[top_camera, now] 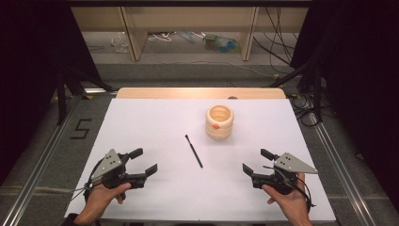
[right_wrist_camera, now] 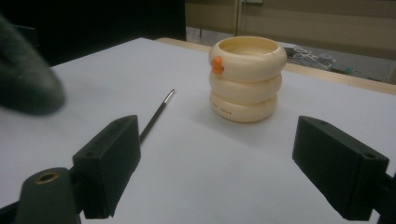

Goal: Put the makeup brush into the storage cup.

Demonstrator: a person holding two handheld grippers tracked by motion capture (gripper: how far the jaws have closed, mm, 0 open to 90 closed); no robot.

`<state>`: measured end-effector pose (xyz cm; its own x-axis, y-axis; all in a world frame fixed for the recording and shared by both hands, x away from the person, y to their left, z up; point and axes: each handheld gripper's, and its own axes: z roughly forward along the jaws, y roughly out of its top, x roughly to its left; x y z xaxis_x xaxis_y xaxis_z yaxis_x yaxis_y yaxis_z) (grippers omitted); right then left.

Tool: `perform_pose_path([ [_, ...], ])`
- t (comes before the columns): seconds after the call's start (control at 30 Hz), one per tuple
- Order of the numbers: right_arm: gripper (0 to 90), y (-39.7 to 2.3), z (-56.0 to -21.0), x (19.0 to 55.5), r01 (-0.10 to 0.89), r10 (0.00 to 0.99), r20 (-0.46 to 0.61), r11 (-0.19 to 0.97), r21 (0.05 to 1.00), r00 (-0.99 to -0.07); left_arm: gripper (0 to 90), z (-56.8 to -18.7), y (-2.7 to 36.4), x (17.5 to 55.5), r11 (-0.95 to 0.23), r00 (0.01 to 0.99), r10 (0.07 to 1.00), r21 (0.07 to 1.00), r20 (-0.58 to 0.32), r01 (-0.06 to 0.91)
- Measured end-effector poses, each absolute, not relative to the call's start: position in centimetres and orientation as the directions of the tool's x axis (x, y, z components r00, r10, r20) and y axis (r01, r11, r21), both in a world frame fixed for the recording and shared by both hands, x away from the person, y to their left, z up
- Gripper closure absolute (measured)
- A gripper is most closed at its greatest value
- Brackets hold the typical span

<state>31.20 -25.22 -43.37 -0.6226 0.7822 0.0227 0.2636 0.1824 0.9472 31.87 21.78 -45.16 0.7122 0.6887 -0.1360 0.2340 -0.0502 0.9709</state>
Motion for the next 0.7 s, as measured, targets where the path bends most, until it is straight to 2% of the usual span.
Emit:
perform_pose_path([
  [0.7,16.0,-24.9,-43.27,31.51,0.281,0.771,0.022,0.204,0.938,-0.636,16.6,-45.17,21.61,31.9,-0.06,0.717,0.685,0.971,-0.128,0.231],
])
